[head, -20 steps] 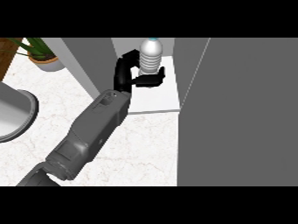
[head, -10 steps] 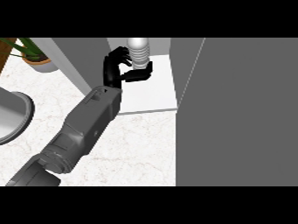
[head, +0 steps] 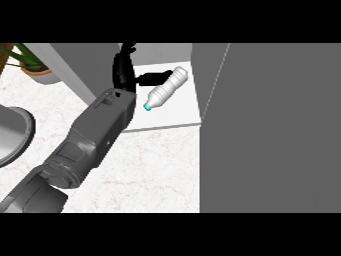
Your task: Pick up the bottled water, place it into the cabinet and close the cabinet
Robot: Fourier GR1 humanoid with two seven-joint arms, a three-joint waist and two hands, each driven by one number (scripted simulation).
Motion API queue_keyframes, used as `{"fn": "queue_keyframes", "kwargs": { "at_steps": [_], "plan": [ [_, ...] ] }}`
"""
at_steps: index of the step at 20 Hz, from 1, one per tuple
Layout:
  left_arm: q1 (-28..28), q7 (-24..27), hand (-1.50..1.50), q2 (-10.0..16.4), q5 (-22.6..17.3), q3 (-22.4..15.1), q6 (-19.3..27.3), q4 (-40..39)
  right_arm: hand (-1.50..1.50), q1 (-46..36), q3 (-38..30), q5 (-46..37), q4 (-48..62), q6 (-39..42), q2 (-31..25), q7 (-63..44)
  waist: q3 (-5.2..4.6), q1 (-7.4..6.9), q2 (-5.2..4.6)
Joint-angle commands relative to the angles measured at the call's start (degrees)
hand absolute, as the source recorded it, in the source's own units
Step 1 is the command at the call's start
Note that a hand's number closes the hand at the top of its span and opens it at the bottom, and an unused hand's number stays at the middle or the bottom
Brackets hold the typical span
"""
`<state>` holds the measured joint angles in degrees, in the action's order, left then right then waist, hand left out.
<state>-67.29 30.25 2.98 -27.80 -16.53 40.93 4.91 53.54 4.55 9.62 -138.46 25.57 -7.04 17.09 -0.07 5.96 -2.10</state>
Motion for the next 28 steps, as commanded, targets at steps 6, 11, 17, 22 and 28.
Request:
{"fn": "queue_keyframes", "kwargs": {
  "at_steps": [6, 11, 17, 22, 28],
  "plan": [
    [-2.0, 3.2, -1.50, 0.9, -2.0, 3.0, -9.7, 3.0, -1.50, 1.9, -0.4, 4.4, -4.6, 1.0, -0.5, -1.5, -0.12, -0.29, 0.05],
    [-0.1, 10.2, -1.50, -0.4, -3.7, 5.3, -16.7, 6.0, -1.50, 0.6, 0.5, 4.4, -3.8, 0.6, 0.1, -2.4, -0.08, -1.94, 0.35],
    [-0.3, 9.5, -1.50, -2.9, -3.4, 6.1, -18.8, 6.7, -1.50, 5.0, -1.0, 6.4, -6.5, 1.8, -0.8, -3.0, 0.03, -3.51, 1.65],
    [2.4, 10.5, -1.50, -2.9, -3.8, 5.7, -18.8, 9.9, -1.50, 1.7, 0.7, 6.7, -6.5, -0.1, -0.1, -6.5, 0.04, -4.33, 1.82],
    [12.1, 8.7, -1.50, -3.0, -7.8, -1.4, -17.9, 21.3, -1.50, 0.3, 2.6, 3.7, -5.1, -0.9, 1.2, -6.3, 0.05, -4.27, 2.27]
  ]
}}
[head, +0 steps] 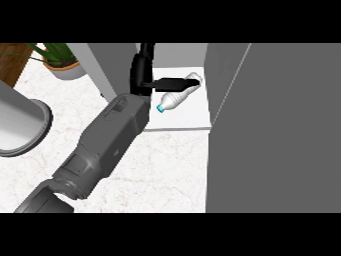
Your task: Pick up the bottled water, place it into the cabinet and close the cabinet
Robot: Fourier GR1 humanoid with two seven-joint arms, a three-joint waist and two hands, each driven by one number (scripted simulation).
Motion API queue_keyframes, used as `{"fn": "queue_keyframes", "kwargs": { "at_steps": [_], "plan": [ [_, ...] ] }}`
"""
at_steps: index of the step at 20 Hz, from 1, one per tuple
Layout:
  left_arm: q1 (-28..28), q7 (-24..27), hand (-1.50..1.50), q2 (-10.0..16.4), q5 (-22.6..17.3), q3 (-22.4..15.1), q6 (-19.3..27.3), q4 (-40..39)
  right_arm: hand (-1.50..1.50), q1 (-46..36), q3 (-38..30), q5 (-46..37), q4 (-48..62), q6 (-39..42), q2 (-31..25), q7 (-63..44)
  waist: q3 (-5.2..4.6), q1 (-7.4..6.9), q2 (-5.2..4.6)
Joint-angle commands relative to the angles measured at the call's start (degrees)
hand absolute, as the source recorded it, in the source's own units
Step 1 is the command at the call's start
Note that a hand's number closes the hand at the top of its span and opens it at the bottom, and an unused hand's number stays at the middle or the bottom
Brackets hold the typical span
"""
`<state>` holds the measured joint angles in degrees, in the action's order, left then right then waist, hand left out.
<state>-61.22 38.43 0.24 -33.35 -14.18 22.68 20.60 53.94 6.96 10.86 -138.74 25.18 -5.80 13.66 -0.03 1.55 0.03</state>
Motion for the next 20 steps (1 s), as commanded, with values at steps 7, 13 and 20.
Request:
{"fn": "queue_keyframes", "kwargs": {
  "at_steps": [7, 13, 20],
  "plan": [
    [14.6, -3.6, -1.50, -0.2, -5.5, -10.2, -5.9, 20.3, -1.50, 1.8, 1.0, -1.4, -3.9, -0.6, 0.3, -0.7, -0.01, -0.77, 0.44],
    [24.6, -5.9, -1.50, -0.2, -4.1, -15.9, -3.9, 37.2, -1.50, 3.0, 2.0, -0.8, -6.9, -2.4, 0.9, -2.7, 0.01, -1.98, 0.62],
    [38.1, -7.1, -1.50, 6.2, -2.2, -19.1, -6.1, 53.3, -1.50, 4.3, 2.6, -4.2, -7.7, 0.3, -2.1, -1.0, -0.01, -1.94, 0.53]
  ]
}}
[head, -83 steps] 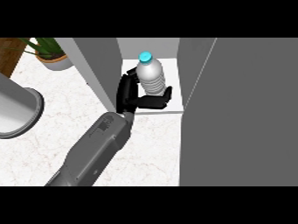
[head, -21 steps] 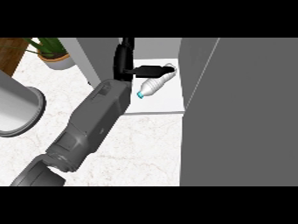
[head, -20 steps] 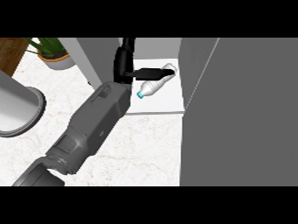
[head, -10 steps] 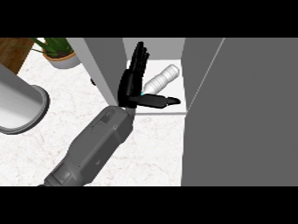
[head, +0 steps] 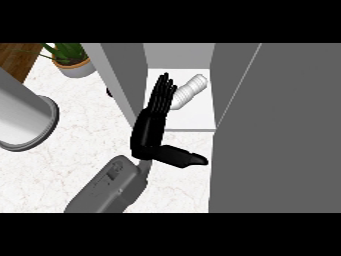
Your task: Pick up the bottled water, place it into the cabinet and close the cabinet
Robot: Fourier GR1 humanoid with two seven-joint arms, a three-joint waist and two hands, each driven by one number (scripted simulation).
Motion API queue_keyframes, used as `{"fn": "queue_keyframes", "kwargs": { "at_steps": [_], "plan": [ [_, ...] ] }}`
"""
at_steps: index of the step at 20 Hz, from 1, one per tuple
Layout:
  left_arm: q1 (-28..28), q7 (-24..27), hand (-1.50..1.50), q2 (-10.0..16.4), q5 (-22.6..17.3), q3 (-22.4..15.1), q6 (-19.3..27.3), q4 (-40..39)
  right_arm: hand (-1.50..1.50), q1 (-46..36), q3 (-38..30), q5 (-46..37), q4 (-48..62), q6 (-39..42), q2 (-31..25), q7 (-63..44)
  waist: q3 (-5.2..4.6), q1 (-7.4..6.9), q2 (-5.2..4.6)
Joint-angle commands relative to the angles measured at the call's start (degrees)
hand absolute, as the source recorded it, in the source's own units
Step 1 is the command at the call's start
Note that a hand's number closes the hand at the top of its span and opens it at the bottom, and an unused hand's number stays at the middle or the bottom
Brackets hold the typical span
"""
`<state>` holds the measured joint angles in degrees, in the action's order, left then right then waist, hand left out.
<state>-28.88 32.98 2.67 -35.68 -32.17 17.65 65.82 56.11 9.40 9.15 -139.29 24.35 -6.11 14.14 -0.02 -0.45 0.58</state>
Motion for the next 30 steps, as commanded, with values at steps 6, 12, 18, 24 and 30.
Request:
{"fn": "queue_keyframes", "kwargs": {
  "at_steps": [6, 12, 18, 24, 30],
  "plan": [
    [13.5, -5.2, 1.50, 6.8, 0.8, -4.6, 0.3, 17.7, 1.50, 0.2, 0.6, -6.2, -6.3, 7.4, -8.8, -1.6, 0.00, -0.09, 0.03],
    [24.4, -3.7, -1.50, 16.2, -1.0, -1.3, -2.5, 27.8, 1.50, 4.3, 6.6, -11.2, -12.0, 12.9, -12.5, 0.9, -0.09, 0.17, 0.31],
    [30.7, -2.6, -1.50, 22.1, -4.9, 4.8, -5.6, 32.8, 1.50, 4.1, 11.0, -14.8, -16.9, 13.1, -14.0, 0.3, -0.22, 0.46, 0.18],
    [38.7, -1.4, -1.50, 25.0, -9.8, 8.1, -9.4, 37.8, 1.50, 1.8, 19.0, -18.0, -15.7, 16.4, -18.1, -2.5, -0.40, -0.73, 0.41],
    [40.3, -2.9, -1.50, 27.7, -12.7, 11.5, -11.0, 39.1, 1.50, -5.4, 26.7, -21.2, -14.7, 15.3, -17.8, -7.3, -0.74, -1.26, 0.48]
  ]
}}
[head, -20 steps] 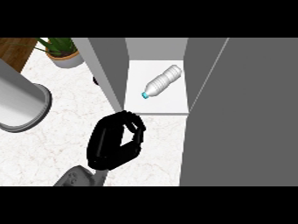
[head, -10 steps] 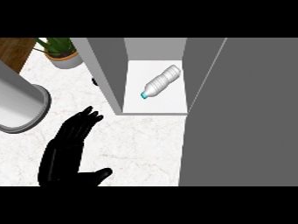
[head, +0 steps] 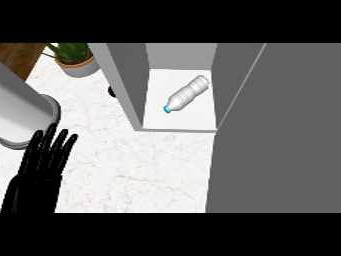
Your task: Pick up the bottled water, place it into the cabinet and close the cabinet
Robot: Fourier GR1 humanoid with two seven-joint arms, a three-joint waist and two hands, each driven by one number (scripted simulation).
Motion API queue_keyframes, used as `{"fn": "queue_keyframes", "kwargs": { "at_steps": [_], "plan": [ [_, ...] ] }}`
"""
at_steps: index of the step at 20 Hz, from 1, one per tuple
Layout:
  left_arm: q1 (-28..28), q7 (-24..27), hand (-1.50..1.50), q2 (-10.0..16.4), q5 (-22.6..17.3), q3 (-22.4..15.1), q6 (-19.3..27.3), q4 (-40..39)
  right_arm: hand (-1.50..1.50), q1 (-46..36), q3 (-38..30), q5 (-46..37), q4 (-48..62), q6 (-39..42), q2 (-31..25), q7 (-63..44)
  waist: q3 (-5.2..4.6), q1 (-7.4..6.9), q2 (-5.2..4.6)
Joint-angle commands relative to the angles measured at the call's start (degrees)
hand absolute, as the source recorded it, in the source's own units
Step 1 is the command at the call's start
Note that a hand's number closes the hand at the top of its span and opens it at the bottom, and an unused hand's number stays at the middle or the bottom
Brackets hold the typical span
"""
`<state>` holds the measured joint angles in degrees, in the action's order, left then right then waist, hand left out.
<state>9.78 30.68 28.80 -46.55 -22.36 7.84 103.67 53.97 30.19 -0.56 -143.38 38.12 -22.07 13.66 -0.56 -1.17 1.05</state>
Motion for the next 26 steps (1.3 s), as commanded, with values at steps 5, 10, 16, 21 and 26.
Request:
{"fn": "queue_keyframes", "kwargs": {
  "at_steps": [5, 10, 16, 21, 26],
  "plan": [
    [5.6, -0.2, -1.50, 5.0, -3.3, 3.9, -4.4, 3.9, 1.50, -4.4, 11.7, -8.5, -8.2, -0.8, -0.9, -8.7, -0.31, -2.07, -0.03],
    [7.5, 0.7, -1.50, 6.6, -4.5, 5.8, -7.8, 3.3, 1.50, -3.9, 17.2, -4.0, -4.9, -4.3, 2.1, -7.7, -0.33, -2.92, -0.70],
    [8.0, -0.4, -1.50, 10.2, -6.9, 8.7, -12.0, 4.3, 1.50, -9.1, 16.6, -2.9, -3.5, -6.1, 1.5, -10.4, -0.35, -6.26, -1.79],
    [8.7, -0.5, -1.50, 11.4, -7.6, 9.4, -13.9, 4.9, 1.50, -13.8, 15.7, -1.7, -1.8, -8.1, 1.9, -13.3, -0.40, -8.53, -2.43],
    [8.4, -1.4, -1.50, 13.4, -8.5, 10.3, -16.5, 5.5, 1.50, -18.6, 14.0, -1.1, -0.4, -8.4, 1.3, -15.3, -0.60, -11.24, -2.94]
  ]
}}
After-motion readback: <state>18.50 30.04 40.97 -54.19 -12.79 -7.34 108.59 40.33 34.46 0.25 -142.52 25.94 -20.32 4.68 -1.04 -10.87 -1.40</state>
